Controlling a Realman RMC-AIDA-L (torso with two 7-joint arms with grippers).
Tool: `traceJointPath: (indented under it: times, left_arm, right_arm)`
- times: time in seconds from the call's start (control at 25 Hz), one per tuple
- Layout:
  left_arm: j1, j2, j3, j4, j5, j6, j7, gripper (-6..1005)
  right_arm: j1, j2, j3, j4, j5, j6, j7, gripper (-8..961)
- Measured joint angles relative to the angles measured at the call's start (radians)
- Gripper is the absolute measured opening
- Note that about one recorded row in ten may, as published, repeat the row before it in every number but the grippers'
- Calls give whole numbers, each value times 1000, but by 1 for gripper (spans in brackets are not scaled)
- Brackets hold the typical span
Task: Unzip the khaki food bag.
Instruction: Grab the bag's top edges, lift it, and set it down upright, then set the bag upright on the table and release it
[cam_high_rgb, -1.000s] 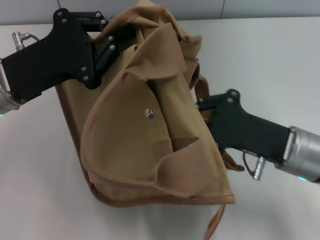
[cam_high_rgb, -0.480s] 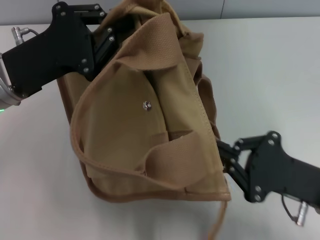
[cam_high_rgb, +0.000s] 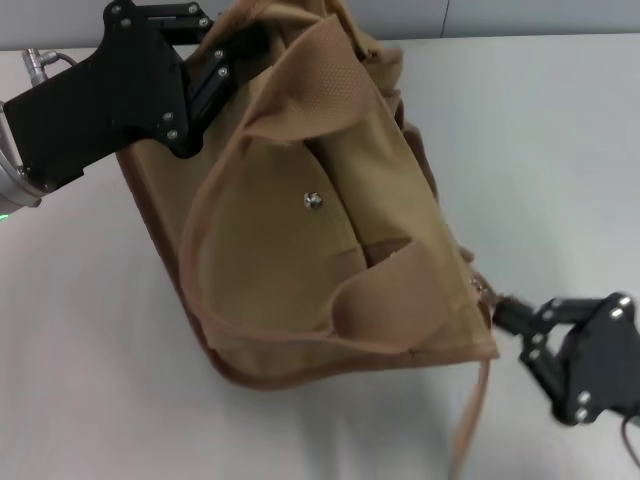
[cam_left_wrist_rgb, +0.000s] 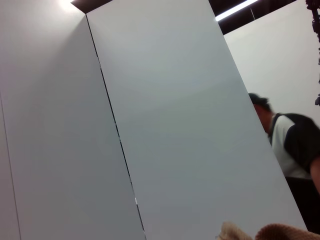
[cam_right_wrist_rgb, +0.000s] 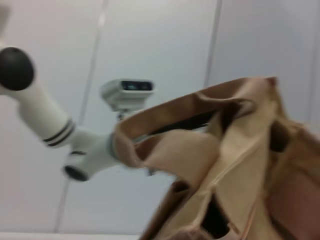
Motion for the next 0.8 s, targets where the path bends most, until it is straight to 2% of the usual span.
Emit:
traceJointPath:
  times: [0.04, 0.08, 0.24, 0.36, 0.56, 0.68, 0.8]
  left_arm:
    - [0, 0, 0, 0, 0, 0, 0, 80]
    - [0, 0, 0, 0, 0, 0, 0, 80]
    - [0, 0, 4, -6, 0, -1, 0, 81]
    - [1, 0, 4, -8, 0, -1, 0, 82]
    - [2, 1, 4, -8, 0, 0, 0, 83]
    - [1, 1, 2, -8, 0, 1, 0, 84]
    - [1, 1, 2, -8, 0, 5, 0, 84]
  right_arm:
    - [0, 2, 75, 32, 1, -24, 9, 60]
    - [0, 2, 75, 32, 1, -24, 9, 62]
    - [-5, 0, 223, 98, 0, -55, 34, 71]
    - [-15, -5, 245, 99, -3, -50, 34, 77]
    - [-30, -26, 313, 95, -4, 12, 32, 298]
    - [-20, -35, 331, 86, -5, 92, 30, 524]
    - [3, -30, 322, 65, -23, 135, 29, 579]
